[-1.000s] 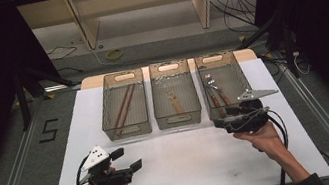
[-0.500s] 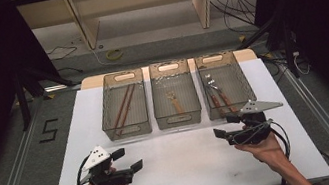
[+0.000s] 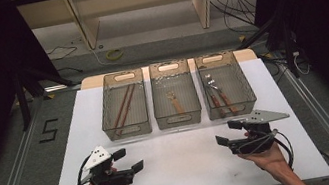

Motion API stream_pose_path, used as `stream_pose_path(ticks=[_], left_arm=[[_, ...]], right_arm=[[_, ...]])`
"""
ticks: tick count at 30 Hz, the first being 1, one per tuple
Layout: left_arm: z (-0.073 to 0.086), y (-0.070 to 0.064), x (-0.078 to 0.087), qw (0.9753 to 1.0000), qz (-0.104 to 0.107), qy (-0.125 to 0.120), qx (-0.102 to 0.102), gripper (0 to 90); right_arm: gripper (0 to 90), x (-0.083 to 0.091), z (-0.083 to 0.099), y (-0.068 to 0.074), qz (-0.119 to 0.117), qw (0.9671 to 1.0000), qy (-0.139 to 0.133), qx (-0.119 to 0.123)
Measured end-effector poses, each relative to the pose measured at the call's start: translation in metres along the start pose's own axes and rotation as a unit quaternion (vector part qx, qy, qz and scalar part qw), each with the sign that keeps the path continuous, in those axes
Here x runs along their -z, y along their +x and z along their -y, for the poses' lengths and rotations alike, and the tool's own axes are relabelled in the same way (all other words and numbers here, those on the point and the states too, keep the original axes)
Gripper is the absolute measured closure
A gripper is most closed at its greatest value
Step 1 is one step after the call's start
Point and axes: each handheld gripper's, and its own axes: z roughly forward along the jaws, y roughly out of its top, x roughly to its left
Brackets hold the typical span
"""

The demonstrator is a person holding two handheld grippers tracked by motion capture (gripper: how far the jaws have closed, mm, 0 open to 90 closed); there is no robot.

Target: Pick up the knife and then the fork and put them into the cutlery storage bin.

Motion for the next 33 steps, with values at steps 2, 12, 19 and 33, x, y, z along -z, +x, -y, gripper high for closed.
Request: stream_pose_path(ticks=[2,12,19,33], left_arm=[[0.000,0.000,0.000,1.0000,0.001,0.000,0.000,16.0],[0.000,0.000,0.000,1.0000,0.004,0.000,-0.001,16.0],[0.000,-0.001,0.000,1.0000,0.007,-0.001,-0.001,16.0],[0.000,-0.002,0.000,0.9999,0.011,0.000,-0.005,16.0]], right_arm=[[24.4,0.002,0.002,0.001,-0.001,1.0000,-0.003,0.001],[24.2,0.009,0.015,0.005,-0.006,0.9999,-0.013,0.003],[24.0,0.010,0.025,0.008,-0.004,0.9999,-0.014,0.007],[23.5,0.018,0.037,0.010,0.009,0.9997,-0.020,0.008]])
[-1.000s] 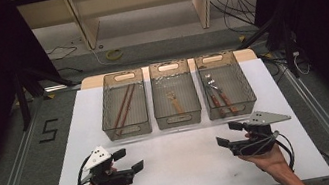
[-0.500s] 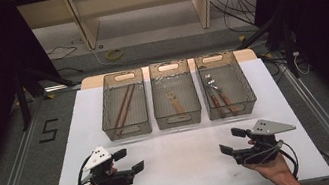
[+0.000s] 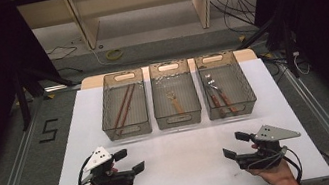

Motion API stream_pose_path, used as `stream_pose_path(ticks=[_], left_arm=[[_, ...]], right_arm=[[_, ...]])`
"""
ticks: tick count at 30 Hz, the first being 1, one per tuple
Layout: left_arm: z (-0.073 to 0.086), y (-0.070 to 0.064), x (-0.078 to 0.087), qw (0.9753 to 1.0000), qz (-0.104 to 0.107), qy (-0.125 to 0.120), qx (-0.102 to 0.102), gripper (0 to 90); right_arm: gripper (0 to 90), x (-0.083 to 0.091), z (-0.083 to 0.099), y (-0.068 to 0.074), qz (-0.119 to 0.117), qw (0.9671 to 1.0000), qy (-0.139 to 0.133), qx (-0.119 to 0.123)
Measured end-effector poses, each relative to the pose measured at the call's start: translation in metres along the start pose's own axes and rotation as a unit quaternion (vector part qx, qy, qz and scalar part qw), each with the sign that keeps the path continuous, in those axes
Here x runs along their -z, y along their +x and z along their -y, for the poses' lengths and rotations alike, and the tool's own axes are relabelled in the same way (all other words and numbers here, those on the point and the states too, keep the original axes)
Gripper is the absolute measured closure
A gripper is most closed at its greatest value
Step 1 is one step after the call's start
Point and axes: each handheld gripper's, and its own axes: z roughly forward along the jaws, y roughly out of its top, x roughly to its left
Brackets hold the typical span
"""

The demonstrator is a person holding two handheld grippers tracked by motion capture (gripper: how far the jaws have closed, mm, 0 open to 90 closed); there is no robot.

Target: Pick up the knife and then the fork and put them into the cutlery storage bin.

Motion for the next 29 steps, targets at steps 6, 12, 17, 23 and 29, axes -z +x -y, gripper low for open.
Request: stream_pose_path(ticks=[6,12,17,23,29], left_arm=[[0.0001,-0.0004,-0.0006,1.0000,0.000,0.001,-0.002,16.0],[0.0002,-0.0002,-0.0008,1.0000,0.000,0.002,-0.002,16.0],[0.0001,-0.0003,-0.0008,1.0000,0.000,0.002,-0.002,16.0],[0.0001,-0.0002,-0.0010,1.0000,-0.001,0.002,-0.002,16.0],[0.0000,-0.0003,-0.0011,1.0000,-0.001,0.003,-0.002,16.0]], right_arm=[[23.2,-0.0001,0.0002,0.0006,0.002,1.0000,-0.001,0.005],[23.2,-0.0008,-0.0003,0.0001,0.004,1.0000,-0.003,0.003],[22.9,-0.0013,-0.0007,-0.0001,0.007,1.0000,-0.001,0.005],[22.9,-0.0014,-0.0009,-0.0005,0.007,0.9999,-0.002,0.006],[22.9,-0.0013,-0.0011,-0.0007,0.009,0.9999,-0.002,0.006]])
